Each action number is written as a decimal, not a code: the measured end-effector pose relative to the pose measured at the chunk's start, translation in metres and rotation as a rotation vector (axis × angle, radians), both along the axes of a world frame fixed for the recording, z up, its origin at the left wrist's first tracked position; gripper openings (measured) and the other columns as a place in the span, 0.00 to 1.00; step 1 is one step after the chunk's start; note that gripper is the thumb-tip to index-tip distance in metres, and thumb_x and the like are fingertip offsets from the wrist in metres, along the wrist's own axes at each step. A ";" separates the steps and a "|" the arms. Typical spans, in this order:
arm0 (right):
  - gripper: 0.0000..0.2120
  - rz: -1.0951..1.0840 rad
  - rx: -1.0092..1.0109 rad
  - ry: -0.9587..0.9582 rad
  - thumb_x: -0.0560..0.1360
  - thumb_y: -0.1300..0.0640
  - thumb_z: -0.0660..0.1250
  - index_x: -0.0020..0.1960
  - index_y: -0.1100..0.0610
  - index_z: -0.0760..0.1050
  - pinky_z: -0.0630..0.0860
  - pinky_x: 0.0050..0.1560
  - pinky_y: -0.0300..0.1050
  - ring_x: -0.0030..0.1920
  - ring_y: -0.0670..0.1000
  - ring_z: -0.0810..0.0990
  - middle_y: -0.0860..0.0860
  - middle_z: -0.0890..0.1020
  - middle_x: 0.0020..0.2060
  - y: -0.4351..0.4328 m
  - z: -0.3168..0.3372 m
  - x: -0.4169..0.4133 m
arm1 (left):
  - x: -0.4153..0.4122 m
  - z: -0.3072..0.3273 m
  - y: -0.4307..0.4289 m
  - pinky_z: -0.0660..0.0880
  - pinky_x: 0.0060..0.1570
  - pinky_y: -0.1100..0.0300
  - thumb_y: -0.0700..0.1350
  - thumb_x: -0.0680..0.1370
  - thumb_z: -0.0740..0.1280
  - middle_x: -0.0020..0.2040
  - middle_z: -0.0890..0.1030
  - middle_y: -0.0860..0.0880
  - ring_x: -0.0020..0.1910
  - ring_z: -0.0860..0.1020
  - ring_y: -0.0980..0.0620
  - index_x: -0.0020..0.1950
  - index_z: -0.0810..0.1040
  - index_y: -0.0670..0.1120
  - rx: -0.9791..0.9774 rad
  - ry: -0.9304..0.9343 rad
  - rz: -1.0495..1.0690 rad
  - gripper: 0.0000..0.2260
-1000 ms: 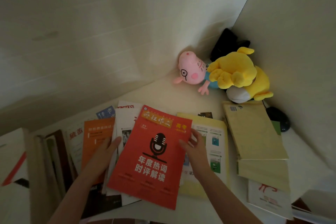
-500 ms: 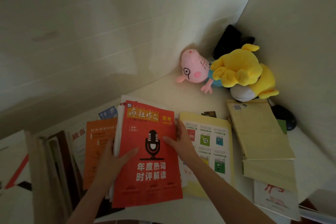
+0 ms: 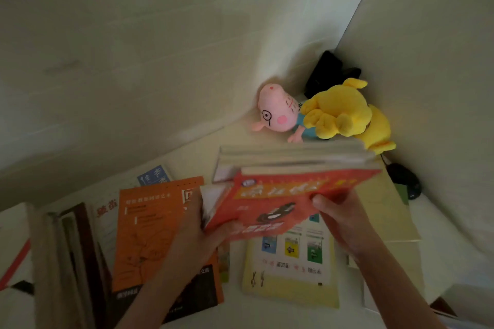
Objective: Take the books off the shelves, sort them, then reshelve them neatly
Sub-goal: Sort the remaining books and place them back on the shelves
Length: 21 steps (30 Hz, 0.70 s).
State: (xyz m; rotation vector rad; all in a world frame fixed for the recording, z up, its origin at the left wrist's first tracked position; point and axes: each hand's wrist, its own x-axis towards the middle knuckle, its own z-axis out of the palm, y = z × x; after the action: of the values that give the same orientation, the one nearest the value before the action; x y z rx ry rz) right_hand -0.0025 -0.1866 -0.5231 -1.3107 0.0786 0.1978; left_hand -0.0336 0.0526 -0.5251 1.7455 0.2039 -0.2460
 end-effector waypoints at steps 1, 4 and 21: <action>0.31 -0.024 -0.060 -0.010 0.50 0.42 0.84 0.49 0.53 0.82 0.80 0.48 0.49 0.47 0.55 0.84 0.54 0.85 0.43 -0.006 0.001 -0.006 | 0.005 -0.004 -0.007 0.72 0.37 0.76 0.42 0.71 0.74 0.42 0.79 0.60 0.40 0.79 0.69 0.52 0.71 0.52 0.000 -0.007 -0.050 0.15; 0.28 -0.022 -0.245 0.061 0.46 0.36 0.82 0.42 0.49 0.84 0.81 0.51 0.52 0.47 0.55 0.84 0.55 0.86 0.43 -0.017 -0.013 -0.020 | 0.014 -0.019 -0.018 0.76 0.43 0.70 0.48 0.67 0.75 0.45 0.82 0.61 0.47 0.80 0.63 0.55 0.73 0.50 -0.051 0.039 -0.175 0.19; 0.30 -0.092 -0.294 0.068 0.54 0.49 0.79 0.54 0.57 0.77 0.80 0.44 0.40 0.49 0.52 0.84 0.52 0.85 0.48 -0.022 -0.044 -0.008 | 0.039 -0.058 -0.042 0.77 0.41 0.68 0.30 0.68 0.73 0.55 0.81 0.46 0.51 0.82 0.55 0.66 0.66 0.40 -0.180 0.040 -0.061 0.29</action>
State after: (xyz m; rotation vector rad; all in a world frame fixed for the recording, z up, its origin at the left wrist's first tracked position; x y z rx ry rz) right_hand -0.0107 -0.2081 -0.5669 -1.5898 0.2319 0.1562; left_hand 0.0050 0.0106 -0.5831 1.5704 0.1524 -0.3342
